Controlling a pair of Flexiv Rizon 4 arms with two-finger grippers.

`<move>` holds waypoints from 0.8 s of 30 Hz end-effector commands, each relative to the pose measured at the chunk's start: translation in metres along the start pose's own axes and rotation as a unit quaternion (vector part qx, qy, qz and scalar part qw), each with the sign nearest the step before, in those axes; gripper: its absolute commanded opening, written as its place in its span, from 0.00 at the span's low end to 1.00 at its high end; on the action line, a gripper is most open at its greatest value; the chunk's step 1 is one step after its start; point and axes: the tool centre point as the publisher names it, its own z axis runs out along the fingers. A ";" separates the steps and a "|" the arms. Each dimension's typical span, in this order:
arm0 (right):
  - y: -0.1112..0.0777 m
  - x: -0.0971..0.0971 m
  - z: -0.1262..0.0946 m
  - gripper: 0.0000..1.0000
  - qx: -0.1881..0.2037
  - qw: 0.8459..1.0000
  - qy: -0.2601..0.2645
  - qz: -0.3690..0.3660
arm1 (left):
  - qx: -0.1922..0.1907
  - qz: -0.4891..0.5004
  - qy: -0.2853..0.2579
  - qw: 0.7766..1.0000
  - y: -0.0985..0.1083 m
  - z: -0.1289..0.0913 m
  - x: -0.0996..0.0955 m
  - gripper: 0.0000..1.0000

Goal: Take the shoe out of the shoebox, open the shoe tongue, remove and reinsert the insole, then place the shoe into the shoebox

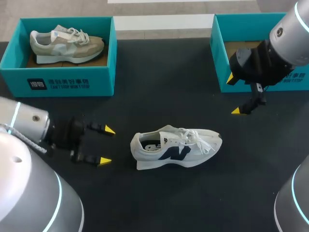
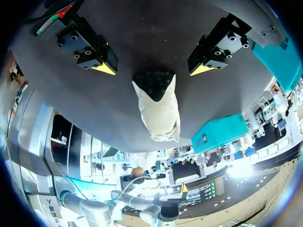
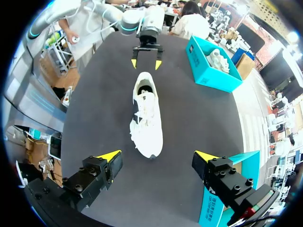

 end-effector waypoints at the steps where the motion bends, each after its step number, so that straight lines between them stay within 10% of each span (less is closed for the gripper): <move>1: 0.001 -0.001 0.002 1.00 0.001 1.000 0.001 0.000 | 0.016 -0.013 -0.025 0.999 0.005 0.014 0.001 1.00; 24: 0.001 -0.001 0.002 1.00 0.001 1.000 0.001 0.000 | 0.044 -0.042 -0.002 0.998 0.006 0.022 0.003 1.00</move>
